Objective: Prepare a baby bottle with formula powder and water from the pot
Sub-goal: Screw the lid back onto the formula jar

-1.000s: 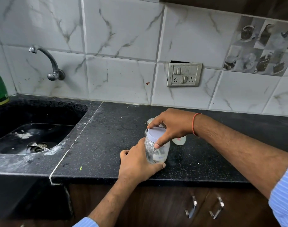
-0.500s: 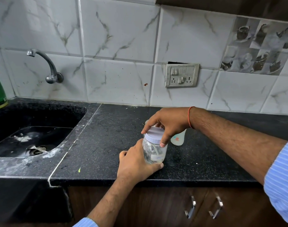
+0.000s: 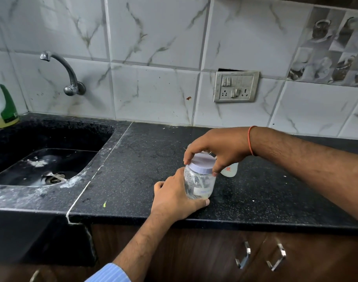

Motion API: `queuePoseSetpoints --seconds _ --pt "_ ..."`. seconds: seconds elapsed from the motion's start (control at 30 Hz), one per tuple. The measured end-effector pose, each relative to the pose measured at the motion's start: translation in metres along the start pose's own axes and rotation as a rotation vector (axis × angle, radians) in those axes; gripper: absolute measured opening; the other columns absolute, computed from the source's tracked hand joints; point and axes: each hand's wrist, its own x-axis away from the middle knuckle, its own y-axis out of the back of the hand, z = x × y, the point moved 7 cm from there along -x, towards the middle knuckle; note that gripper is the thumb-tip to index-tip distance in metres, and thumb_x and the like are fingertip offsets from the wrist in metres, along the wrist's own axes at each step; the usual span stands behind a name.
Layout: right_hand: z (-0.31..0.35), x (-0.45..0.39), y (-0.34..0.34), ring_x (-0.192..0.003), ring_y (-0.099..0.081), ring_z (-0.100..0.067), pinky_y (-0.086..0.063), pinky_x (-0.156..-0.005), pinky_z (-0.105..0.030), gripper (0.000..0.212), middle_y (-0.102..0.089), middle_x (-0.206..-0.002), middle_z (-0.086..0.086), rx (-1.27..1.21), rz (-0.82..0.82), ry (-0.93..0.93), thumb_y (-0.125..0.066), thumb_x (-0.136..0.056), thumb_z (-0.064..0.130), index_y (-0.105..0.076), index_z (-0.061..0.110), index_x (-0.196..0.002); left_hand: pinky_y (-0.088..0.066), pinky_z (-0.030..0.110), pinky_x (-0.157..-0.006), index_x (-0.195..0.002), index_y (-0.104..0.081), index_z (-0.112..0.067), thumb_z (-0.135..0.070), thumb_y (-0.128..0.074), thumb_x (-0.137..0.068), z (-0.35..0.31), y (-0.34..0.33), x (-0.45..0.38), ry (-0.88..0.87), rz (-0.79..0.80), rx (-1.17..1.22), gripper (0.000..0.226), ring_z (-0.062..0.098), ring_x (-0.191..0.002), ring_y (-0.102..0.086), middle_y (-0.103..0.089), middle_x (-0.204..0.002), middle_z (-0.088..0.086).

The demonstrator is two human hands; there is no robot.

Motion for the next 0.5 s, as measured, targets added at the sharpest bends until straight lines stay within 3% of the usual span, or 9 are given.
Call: queuePoseSetpoints --seconds 0.13,0.37,0.43,0.5 --pt "0.0069 0.008 0.0022 -0.119 -0.058 -0.001 -0.047 -0.098 -0.026 0.074 -0.062 -0.142 0.025 0.081 0.001 0.07 -0.088 -0.079 0.014 -0.059 0.043 -0.14 -0.025 0.037 -0.116 -0.145 -0.04 -0.042 -0.078 -0.084 -0.07 0.0023 -0.0014 -0.0009 0.008 0.008 -0.014 0.094 0.006 -0.131 -0.059 -0.064 -0.129 -0.024" --pt "0.0036 0.0012 0.0032 -0.095 -0.051 0.006 -0.034 -0.078 -0.006 0.076 -0.063 -0.143 0.019 0.095 0.029 -0.047 -0.092 -0.08 0.033 -0.057 0.044 -0.147 -0.024 0.036 -0.115 -0.149 -0.041 -0.042 -0.079 -0.084 -0.067 0.0031 -0.0022 -0.0004 0.007 -0.008 0.006 0.099 0.005 -0.132 -0.059 -0.065 -0.131 -0.026" --pt "0.0015 0.0003 0.0046 -0.108 -0.061 -0.002 -0.043 -0.084 -0.016 0.077 -0.066 -0.142 0.016 0.072 0.027 -0.076 -0.092 -0.078 0.042 -0.058 0.045 -0.147 -0.026 0.039 -0.118 -0.147 -0.043 -0.042 -0.08 -0.083 -0.066 0.0028 -0.0022 -0.0003 0.006 -0.005 0.005 0.098 0.005 -0.132 -0.059 -0.066 -0.131 -0.026" --pt "-0.0002 0.0004 0.0057 -0.105 -0.062 -0.005 -0.045 -0.085 -0.023 0.078 -0.067 -0.141 0.015 0.103 0.006 -0.098 -0.09 -0.078 0.054 -0.057 0.045 -0.148 -0.028 0.04 -0.119 -0.146 -0.043 -0.043 -0.082 -0.08 -0.065 0.0021 -0.0024 -0.0004 0.004 0.004 0.0 0.098 0.005 -0.132 -0.06 -0.066 -0.131 -0.026"
